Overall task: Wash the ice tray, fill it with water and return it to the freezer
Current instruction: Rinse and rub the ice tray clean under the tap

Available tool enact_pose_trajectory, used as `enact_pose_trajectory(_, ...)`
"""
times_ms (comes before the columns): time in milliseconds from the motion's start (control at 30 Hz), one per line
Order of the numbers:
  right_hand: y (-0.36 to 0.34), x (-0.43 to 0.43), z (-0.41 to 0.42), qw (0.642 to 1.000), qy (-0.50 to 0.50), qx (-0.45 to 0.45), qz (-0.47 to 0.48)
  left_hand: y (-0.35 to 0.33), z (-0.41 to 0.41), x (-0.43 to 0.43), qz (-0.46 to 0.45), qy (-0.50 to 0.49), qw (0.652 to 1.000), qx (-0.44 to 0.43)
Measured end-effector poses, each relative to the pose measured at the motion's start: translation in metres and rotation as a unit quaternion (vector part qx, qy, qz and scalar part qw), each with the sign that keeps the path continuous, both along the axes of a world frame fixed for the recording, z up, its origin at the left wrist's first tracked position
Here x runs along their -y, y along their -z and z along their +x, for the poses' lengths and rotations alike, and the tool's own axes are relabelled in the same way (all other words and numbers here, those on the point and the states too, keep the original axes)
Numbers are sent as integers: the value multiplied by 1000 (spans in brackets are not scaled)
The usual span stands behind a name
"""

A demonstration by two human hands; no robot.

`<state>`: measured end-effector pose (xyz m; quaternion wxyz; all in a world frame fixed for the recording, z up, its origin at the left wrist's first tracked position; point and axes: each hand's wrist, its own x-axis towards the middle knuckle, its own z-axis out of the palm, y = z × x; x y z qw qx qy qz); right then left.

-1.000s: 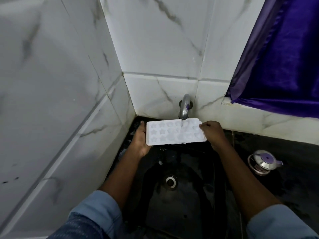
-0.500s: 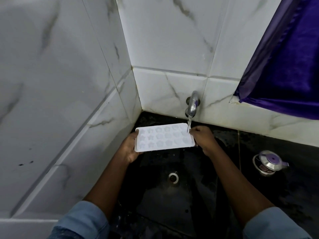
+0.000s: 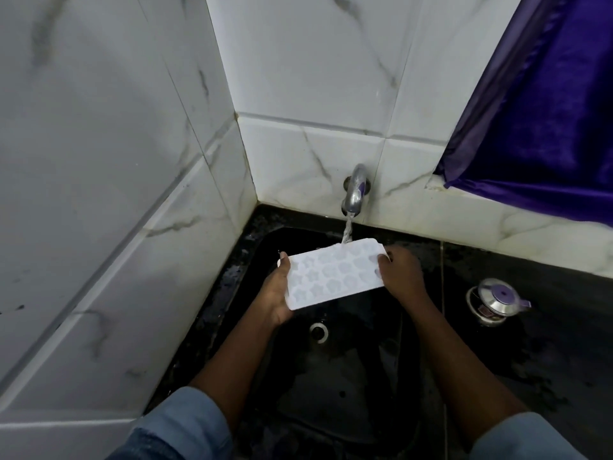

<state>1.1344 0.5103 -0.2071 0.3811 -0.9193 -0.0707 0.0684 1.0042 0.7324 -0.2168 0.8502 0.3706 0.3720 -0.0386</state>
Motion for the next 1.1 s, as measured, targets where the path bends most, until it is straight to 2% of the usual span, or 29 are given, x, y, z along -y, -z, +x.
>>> enact_pose_trajectory(67,2,-4,-8,994,-39,49,-93,-2,6,11,19,-14,1000,-17)
enact_pose_trajectory(133,13,-11,-20,966,-91,98,-221,-3,10,17,32,-27,999,-27)
enact_pose_trajectory(200,19,-22,-35,947,-151,93,-267,3,13,20,39,-24,999,-27)
enact_pose_trajectory(267,18,-34,-49,935,-212,82,-271,18,12,20,48,-28,998,-34)
enact_pose_trajectory(400,16,-53,-68,904,-360,82,-215,49,8,14,48,-29,997,-59)
enact_pose_trajectory(433,14,-51,-68,895,-387,97,-199,42,5,14,50,-35,997,-56)
enact_pose_trajectory(500,7,-42,-56,885,-397,183,-161,13,-3,16,52,-48,996,-57)
enact_pose_trajectory(567,-5,-33,-33,890,-350,251,-146,6,-5,13,48,-61,995,-59)
enact_pose_trajectory(633,-17,-28,-8,923,-258,246,-141,4,-8,9,43,-59,996,-52)
enact_pose_trajectory(733,-32,-37,20,978,-134,152,-43,-2,-8,6,40,-54,997,-39)
enact_pose_trajectory(800,-45,-54,33,995,-58,75,23,-5,-9,8,44,-49,997,-38)
enact_pose_trajectory(933,-63,-89,48,995,42,-44,83,-4,-11,8,57,-40,997,-38)
enact_pose_trajectory(1100,-72,-98,55,954,147,-164,202,-2,-10,6,46,-27,998,-30)
